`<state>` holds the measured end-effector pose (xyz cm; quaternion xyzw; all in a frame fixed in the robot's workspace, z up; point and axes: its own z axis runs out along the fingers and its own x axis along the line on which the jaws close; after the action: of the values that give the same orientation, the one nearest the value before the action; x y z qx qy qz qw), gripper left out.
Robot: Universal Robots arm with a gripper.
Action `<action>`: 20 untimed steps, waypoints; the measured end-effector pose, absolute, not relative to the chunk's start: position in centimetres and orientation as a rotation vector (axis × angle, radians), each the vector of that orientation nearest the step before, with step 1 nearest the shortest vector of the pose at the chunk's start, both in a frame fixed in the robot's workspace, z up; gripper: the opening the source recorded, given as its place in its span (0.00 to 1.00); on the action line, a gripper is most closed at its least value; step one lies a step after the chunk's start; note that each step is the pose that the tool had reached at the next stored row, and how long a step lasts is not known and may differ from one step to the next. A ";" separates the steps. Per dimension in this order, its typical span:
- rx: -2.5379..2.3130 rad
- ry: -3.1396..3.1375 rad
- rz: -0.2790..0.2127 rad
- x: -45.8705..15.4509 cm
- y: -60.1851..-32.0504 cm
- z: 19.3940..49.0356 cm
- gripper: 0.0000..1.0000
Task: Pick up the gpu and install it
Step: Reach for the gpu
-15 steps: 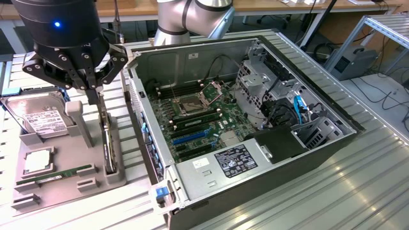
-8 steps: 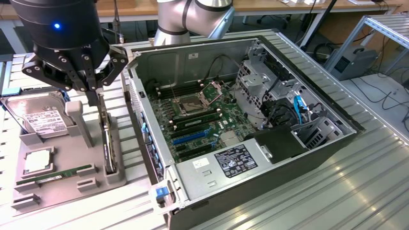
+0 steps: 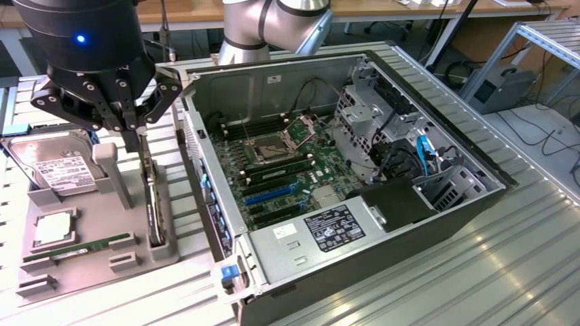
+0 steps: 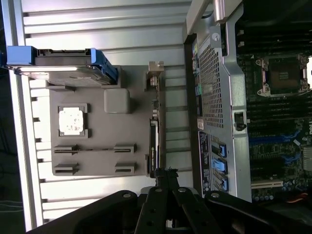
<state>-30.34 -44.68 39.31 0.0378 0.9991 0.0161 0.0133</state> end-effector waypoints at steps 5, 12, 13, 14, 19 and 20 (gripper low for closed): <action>0.118 3.112 0.050 -30.3 -44.9 39.3 0.11; 0.118 3.112 0.049 -30.4 -45.1 39.3 0.11; 0.118 3.112 0.049 -30.4 -45.1 39.3 0.11; 0.118 3.112 0.049 -30.4 -45.1 39.3 0.11; 0.118 3.112 0.048 -30.4 -45.3 39.3 0.11; 0.118 3.112 0.048 -30.4 -45.3 39.3 0.11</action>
<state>-30.37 -45.30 39.31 0.0378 0.9991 0.0153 0.0133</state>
